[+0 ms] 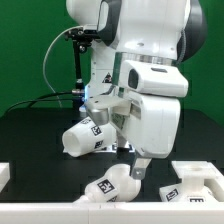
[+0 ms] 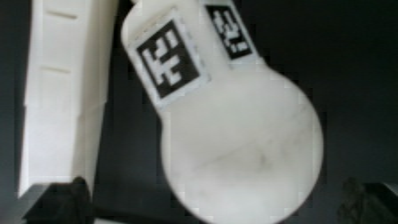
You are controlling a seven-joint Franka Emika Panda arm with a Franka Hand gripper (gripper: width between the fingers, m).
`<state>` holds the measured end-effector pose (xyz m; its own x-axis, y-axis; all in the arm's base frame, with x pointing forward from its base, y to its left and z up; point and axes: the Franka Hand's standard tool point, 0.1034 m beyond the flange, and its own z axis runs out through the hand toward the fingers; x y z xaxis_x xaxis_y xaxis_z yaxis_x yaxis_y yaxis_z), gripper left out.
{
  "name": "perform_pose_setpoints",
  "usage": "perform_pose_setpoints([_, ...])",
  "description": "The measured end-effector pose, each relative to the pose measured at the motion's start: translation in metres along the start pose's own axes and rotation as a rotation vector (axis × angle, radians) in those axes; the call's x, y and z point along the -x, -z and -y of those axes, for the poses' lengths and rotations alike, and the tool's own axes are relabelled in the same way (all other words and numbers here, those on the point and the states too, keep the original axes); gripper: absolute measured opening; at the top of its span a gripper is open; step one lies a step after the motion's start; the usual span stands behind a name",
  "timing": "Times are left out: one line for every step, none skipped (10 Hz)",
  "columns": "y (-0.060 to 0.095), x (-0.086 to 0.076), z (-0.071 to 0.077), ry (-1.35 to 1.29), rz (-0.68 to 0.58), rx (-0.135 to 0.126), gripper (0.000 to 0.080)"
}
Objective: Assemble lamp
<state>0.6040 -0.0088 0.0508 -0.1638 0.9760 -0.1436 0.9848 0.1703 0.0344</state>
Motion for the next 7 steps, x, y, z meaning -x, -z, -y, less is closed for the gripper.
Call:
perform_pose_setpoints([-0.006,0.002,0.004,-0.006,-0.001,-0.01,0.0699])
perform_pose_setpoints([-0.01,0.001,0.006,-0.006,-0.001,-0.017,0.0699])
perform_pose_setpoints([-0.013,0.0,0.007,-0.006,-0.002,-0.022,0.0699])
perform_pose_setpoints([-0.016,-0.001,0.009,-0.007,-0.003,-0.028,0.0699])
perform_pose_setpoints([-0.021,-0.002,0.011,-0.007,-0.003,-0.036,0.0699])
perform_pose_setpoints([-0.026,-0.003,0.014,-0.005,-0.004,-0.044,0.0699])
perform_pose_setpoints([-0.031,-0.003,0.016,-0.005,-0.004,-0.051,0.0699])
